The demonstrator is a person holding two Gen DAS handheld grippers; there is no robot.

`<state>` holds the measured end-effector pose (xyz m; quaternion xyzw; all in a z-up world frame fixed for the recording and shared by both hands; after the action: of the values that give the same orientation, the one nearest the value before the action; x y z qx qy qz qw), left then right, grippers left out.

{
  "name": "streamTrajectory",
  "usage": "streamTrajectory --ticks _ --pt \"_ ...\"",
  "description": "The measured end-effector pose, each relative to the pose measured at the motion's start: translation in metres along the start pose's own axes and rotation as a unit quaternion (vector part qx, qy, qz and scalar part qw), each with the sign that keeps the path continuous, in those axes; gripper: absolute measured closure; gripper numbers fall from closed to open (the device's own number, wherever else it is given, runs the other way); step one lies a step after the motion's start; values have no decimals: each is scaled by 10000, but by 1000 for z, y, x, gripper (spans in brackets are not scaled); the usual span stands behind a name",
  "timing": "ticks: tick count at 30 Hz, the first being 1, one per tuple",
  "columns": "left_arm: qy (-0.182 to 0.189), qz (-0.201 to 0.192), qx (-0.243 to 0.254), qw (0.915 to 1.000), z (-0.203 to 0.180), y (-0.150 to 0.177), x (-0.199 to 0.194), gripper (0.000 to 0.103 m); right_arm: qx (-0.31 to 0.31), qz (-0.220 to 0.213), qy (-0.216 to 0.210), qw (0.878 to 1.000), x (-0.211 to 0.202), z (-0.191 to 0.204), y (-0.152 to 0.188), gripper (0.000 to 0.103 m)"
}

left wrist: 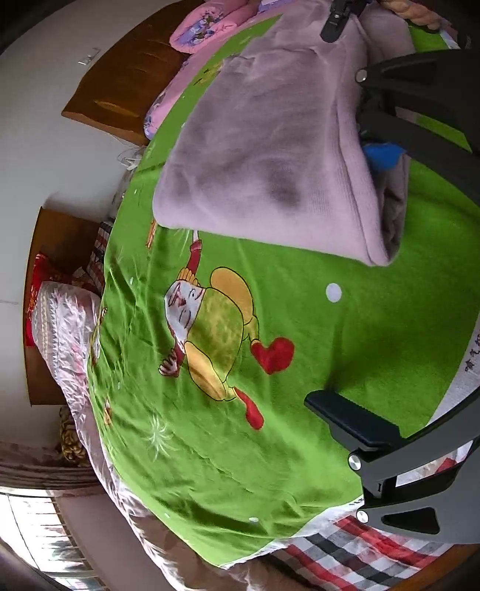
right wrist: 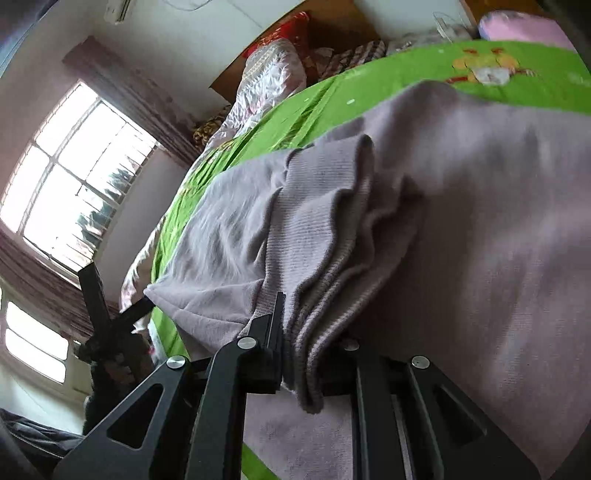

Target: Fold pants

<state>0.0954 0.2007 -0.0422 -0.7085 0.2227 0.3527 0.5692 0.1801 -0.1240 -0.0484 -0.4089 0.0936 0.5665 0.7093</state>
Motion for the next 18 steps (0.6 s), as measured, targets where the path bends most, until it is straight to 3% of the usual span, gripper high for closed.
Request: streamTrajectory --ticks 5,11,13,14,15,16,18 --pt "-143 -18 250 9996 -4 -1 -4 1 -256 -222 121 9994 -9 6 -1 89" --pt "-105 179 491 9986 -7 -2 -4 2 150 50 124 9998 -5 -14 2 88" --pt "52 235 1009 9946 -13 0 -18 2 13 147 254 9996 -12 -12 3 76" --pt "85 246 1432 9893 -17 3 -28 2 -97 124 391 9991 -18 -10 3 63" --pt "68 256 1778 9837 -19 7 -36 2 -265 -55 719 9970 -30 -8 1 41" --pt "51 237 2222 9747 -22 10 -50 2 -401 -215 925 9947 -39 -7 -1 33" --pt "197 53 2374 9712 -24 1 -73 2 -794 -470 1119 9894 -52 2 -9 32"
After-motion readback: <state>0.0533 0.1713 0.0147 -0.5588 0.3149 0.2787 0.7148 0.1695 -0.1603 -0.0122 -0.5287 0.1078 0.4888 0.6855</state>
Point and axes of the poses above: each gripper's, at about its wrist camera, not at the fingertips, and x roughly the way its jaws point, z to its left, y to its underside, the point moved 5 cm from there along x, roughly the way its jaws point
